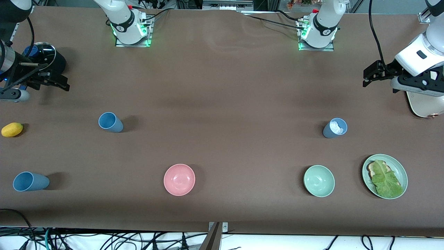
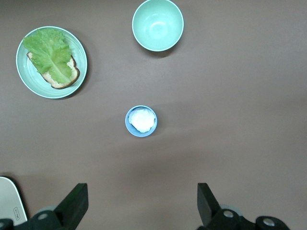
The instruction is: Stack blue cups with both arms
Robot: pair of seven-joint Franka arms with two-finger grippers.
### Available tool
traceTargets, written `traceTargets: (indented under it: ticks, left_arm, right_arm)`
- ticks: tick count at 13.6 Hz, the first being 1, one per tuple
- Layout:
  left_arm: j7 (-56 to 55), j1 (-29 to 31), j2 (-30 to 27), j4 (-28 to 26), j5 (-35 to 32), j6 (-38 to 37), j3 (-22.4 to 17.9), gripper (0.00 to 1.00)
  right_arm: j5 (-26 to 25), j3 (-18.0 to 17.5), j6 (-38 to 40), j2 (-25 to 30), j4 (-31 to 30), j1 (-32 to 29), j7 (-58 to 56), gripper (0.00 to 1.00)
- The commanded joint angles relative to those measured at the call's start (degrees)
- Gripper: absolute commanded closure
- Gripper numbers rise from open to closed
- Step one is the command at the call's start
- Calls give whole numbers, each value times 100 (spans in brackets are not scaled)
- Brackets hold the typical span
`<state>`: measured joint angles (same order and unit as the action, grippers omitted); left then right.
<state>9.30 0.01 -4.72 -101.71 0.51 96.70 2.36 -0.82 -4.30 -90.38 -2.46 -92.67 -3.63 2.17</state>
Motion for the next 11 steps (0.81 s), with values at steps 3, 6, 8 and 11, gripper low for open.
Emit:
traceTargets:
  ticks: [3, 6, 8, 11]
  left_arm:
    - [81, -27, 32, 81, -130, -55, -25, 0]
    - [81, -27, 41, 73, -130, -55, -25, 0]
    - [72, -27, 41, 73, -130, -55, -25, 0]
    - [64, -27, 67, 73, -130, -55, -34, 0]
  right_arm:
    - [73, 8, 38, 26, -14, -15, -50, 0]
    - [73, 8, 38, 26, -14, -15, -50, 0]
    - [73, 8, 47, 26, -23, -15, -50, 0]
    - [73, 8, 47, 26, -23, -15, -50, 0]
